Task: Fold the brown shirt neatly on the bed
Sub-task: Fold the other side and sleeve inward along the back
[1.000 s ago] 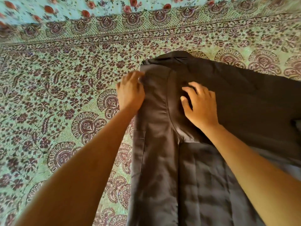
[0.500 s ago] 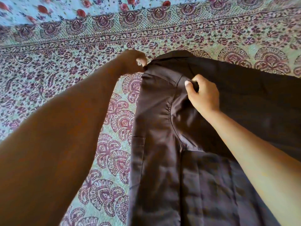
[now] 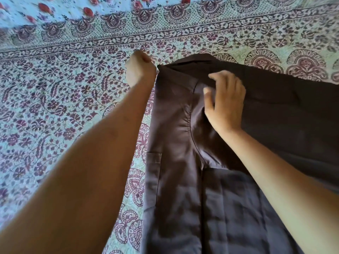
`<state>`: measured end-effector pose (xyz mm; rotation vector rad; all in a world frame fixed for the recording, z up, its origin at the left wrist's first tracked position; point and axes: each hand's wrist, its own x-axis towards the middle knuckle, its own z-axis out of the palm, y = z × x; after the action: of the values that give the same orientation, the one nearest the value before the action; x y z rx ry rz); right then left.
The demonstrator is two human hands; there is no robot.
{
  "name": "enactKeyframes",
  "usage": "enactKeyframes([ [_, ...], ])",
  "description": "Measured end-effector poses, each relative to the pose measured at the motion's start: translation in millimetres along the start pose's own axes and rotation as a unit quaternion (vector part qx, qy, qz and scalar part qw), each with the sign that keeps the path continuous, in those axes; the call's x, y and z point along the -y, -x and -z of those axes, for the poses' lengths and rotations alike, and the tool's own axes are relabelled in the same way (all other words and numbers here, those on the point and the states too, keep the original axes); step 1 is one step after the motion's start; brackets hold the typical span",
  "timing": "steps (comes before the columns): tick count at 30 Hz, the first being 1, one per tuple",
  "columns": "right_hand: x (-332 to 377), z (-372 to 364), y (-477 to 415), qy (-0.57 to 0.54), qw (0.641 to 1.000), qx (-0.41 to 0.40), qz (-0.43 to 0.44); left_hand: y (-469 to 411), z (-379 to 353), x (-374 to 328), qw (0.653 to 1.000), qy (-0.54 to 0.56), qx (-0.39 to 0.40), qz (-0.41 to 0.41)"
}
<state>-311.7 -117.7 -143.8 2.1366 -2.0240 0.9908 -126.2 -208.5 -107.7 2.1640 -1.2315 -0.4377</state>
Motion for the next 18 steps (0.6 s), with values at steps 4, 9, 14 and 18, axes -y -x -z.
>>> enactKeyframes([
  [4,13.1,0.2,19.7,-0.021,0.987,0.094,0.13,60.1,-12.0,11.9,0.977,0.029,-0.004,-0.213],
  [9,1.1,-5.0,50.3,0.045,0.976,0.193,0.089,51.5,-29.9,48.4,0.935,-0.206,0.191,-0.215],
  [14,-11.6,5.3,60.8,0.075,0.966,0.226,0.096,4.0,-14.6,33.8,0.917,-0.269,0.259,-0.138],
  [18,-11.4,6.5,52.5,0.076,0.967,0.228,0.084,55.8,0.8,23.9,0.935,-0.189,0.214,-0.211],
])
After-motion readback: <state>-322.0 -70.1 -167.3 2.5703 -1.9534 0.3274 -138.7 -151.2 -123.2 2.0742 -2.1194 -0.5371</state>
